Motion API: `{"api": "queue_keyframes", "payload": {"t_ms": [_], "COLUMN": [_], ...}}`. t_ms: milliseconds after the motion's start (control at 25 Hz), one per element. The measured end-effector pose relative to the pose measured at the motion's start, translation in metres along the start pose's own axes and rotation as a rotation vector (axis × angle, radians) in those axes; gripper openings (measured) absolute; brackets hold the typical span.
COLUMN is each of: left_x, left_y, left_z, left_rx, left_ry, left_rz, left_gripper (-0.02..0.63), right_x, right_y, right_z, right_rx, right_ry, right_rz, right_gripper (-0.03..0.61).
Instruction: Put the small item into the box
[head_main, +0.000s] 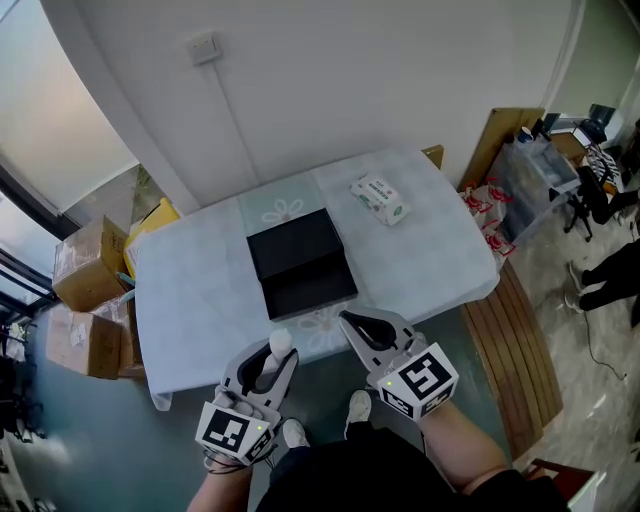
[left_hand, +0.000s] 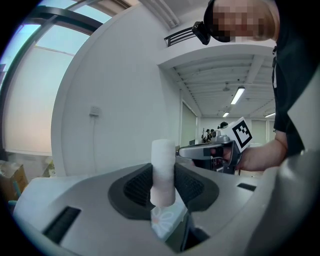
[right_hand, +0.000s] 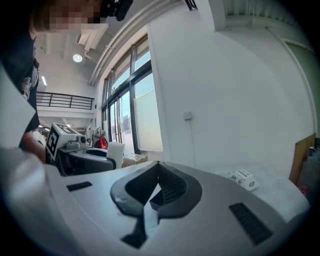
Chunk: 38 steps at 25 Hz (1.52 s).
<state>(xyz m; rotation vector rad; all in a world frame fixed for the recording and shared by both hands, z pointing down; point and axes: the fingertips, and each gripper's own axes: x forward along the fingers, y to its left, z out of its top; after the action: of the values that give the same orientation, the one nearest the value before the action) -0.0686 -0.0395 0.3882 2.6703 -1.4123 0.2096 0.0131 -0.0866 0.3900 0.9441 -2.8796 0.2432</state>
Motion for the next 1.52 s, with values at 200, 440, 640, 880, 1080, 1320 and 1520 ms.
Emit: {"api": "queue_keyframes", "payload": {"t_ms": [200,440,640,880,1080,1320,1520], "left_x": [0.016,0.027,0.04,0.057,0.072,0.092,0.111], "left_y": [-0.004,-0.007,-0.005,0.004,0.018,0.044,0.066], "left_z": [0.002,0.005,-0.003,-0.012,-0.02,-0.039,-0.062], "left_rx": [0.006,0.02,0.01,0.002,0.006,-0.01,-0.006], "left_ry": [0.007,0.026,0.055,0.071,0.094,0.13,0.186], "left_rz": [0.044,0.077,0.084,0.074,0.057,0.017,-0.029], "left_gripper": [0.132,0.132,0.132,0.132,0.132,0.132,0.132], "right_x": [-0.002,-0.003,-0.006,-0.003,0.005,0.028,0.05], "right_y": [-0.017,-0.029,-0.042,-0.055,-0.065,-0.076,-0.089], "right_z": [0.001,0.007,0.006,0.002,0.001,-0.009,-0.018], "right_rx": [-0.002,0.003,0.011,0.023,0.033,0.047,0.071], "right_ry": [0.001,-0.01,-0.011,-0.004,0.003,0.033,0.061], "right_rz": [0.038,0.062,0.06,0.042,0.019,-0.014,-0.055], "right_gripper": [0.009,0.009,0.009,0.009,0.009,0.009,0.009]}}
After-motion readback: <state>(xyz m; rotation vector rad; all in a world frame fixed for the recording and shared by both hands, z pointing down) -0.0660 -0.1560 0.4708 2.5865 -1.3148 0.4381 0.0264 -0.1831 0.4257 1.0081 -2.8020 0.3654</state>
